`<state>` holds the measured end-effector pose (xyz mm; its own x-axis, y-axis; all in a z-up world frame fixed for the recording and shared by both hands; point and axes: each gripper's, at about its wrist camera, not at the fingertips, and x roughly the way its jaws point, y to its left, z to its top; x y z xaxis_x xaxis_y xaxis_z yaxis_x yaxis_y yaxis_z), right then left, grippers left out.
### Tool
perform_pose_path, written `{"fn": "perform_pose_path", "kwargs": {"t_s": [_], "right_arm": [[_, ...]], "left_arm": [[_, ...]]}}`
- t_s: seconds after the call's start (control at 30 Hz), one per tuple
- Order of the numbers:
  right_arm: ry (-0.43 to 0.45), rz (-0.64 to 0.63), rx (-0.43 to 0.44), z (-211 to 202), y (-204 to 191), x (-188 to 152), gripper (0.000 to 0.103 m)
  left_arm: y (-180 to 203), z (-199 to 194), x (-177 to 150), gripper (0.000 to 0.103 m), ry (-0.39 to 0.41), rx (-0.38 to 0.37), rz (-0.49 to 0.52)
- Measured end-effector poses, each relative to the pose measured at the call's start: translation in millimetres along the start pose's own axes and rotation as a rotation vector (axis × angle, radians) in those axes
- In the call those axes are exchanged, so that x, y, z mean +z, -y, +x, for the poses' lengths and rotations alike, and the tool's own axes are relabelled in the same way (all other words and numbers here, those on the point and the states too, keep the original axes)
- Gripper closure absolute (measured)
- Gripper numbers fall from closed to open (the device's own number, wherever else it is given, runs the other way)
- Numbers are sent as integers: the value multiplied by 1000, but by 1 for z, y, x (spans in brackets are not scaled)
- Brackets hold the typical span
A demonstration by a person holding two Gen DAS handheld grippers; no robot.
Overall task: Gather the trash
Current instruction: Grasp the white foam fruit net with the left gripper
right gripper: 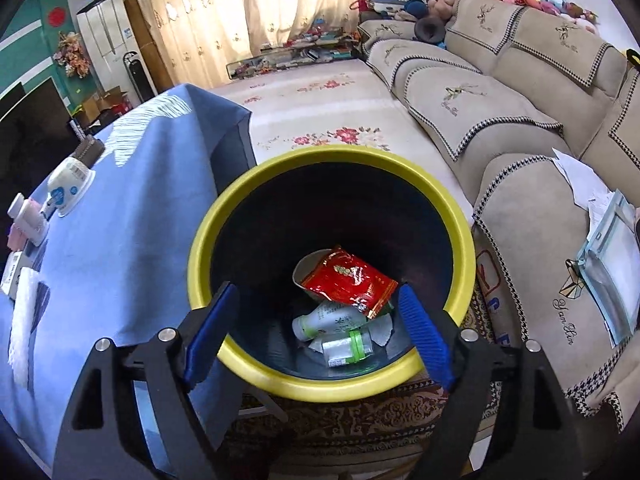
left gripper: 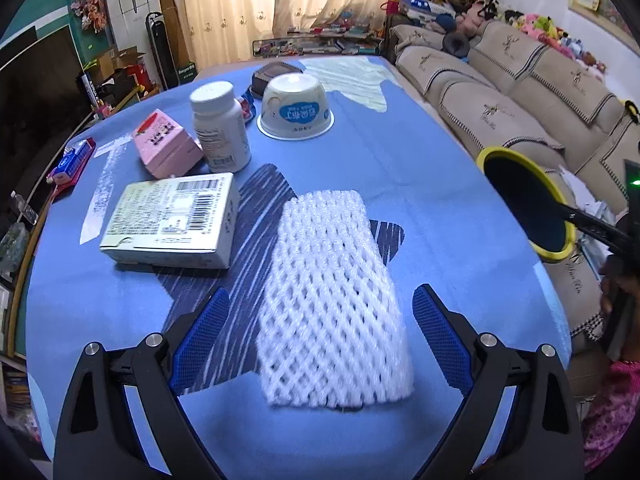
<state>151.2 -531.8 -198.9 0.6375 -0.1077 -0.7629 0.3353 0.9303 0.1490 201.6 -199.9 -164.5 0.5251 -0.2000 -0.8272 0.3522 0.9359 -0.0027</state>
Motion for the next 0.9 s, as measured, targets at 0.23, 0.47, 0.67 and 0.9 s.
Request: {"fn": "perform_pose_path", "kwargs": {"t_s": [0.23, 0.47, 0.67, 0.9], "right_arm": [[2, 30, 26, 3, 10, -1, 24], [-11, 63, 44, 12, 19, -5, 24], [5, 71, 43, 10, 24, -7, 24], [34, 101, 56, -1, 35, -12, 24]], "left_arm": [[6, 33, 4, 11, -84, 43, -1], [8, 53, 9, 11, -122, 73, -7], [10, 56, 13, 38, -111, 52, -13], [17, 40, 15, 76, -57, 44, 13]]}}
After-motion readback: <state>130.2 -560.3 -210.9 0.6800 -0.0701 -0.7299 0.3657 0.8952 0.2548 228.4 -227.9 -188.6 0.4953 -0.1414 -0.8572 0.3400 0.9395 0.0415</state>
